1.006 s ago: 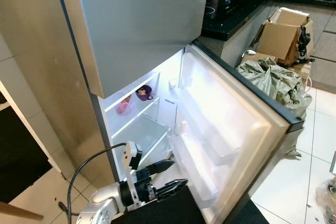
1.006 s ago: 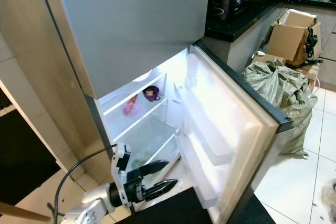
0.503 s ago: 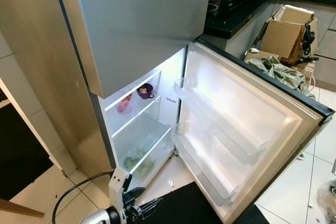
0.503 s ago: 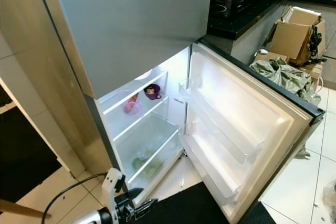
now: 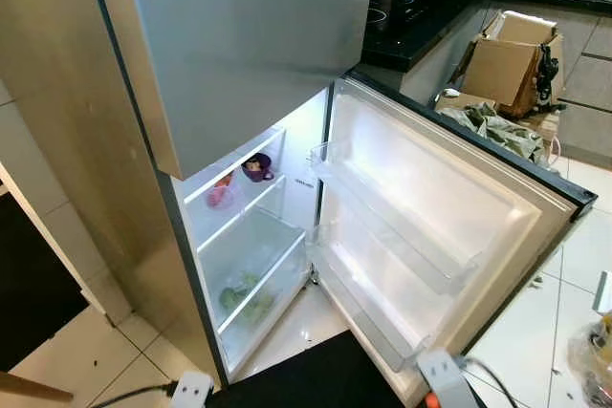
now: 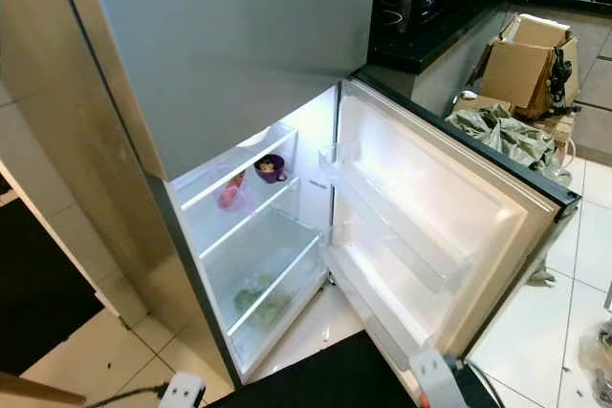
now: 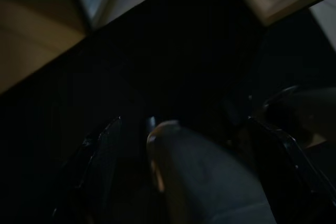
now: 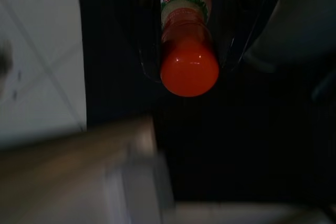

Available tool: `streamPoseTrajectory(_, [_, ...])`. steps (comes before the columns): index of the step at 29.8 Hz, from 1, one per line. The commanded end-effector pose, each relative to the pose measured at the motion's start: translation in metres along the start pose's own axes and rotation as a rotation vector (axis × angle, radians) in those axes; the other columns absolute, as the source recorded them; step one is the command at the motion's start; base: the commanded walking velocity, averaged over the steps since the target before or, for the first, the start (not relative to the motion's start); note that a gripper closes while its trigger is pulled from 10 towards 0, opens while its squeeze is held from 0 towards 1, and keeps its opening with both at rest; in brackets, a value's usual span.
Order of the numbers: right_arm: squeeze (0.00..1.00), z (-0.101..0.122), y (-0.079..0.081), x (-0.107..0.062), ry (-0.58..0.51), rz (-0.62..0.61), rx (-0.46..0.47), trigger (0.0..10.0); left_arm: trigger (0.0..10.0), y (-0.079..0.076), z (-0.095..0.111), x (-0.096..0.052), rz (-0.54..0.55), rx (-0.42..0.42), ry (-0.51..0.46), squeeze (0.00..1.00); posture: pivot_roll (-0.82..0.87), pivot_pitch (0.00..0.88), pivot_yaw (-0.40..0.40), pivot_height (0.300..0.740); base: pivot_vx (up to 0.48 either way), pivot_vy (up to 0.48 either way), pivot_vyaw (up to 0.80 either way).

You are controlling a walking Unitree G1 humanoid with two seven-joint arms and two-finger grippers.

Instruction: Restocking fridge

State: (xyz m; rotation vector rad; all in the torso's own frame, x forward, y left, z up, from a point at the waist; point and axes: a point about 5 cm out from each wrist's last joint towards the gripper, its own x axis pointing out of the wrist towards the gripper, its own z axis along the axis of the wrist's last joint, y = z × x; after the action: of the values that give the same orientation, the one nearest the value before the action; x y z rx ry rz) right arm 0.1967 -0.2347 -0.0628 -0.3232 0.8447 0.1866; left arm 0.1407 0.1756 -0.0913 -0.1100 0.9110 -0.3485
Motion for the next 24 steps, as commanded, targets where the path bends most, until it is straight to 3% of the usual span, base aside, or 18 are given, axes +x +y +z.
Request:
streamPoseTrajectory(1, [0.00, 0.003, 0.005, 0.001, -0.026, 0.054, 0.001, 10.0, 10.0, 0.005, -0.007, -0.004, 0.036, 0.006, 0.022, 0.00, -0.05, 0.000, -0.019, 0.740, 0.000, 0.000, 0.00])
streamPoseTrajectory(2, [0.00, 0.003, 0.005, 0.001, -0.026, 0.054, 0.001, 10.0, 10.0, 0.005, -0.007, -0.004, 0.036, 0.006, 0.022, 0.00, -0.05, 0.000, -0.019, 0.740, 0.000, 0.000, 0.00])
streamPoseTrajectory(6, [0.00, 0.039, 0.020, 0.006, -0.163, 0.238, -0.141, 10.0, 10.0, 0.005, -0.023, -0.007, 0.096, 0.027, 0.097, 0.00, -0.05, 0.000, -0.020, 0.740, 0.000, 0.000, 0.00])
streamPoseTrajectory(8, [0.00, 0.051, 0.021, 0.007, -0.213, 0.255, -0.147, 10.0, 10.0, 0.004, -0.028, -0.008, 0.099, 0.034, 0.119, 0.00, -0.05, 0.000, -0.020, 0.740, 0.000, 0.000, 0.00])
streamPoseTrajectory(15, [0.00, 0.101, -0.001, 0.006, -0.405, 0.128, -0.172, 10.0, 10.0, 0.003, -0.036, -0.011, 0.102, 0.039, 0.148, 0.00, -0.05, 0.000, -0.020, 0.740, 0.000, 0.000, 0.00])
streamPoseTrajectory(24, [0.00, 0.140, -0.027, 0.001, -0.508, -0.038, -0.273, 10.0, 10.0, 0.003, -0.043, -0.014, 0.104, 0.053, 0.177, 0.00, -0.05, 0.000, -0.019, 0.740, 0.000, 0.000, 0.00])
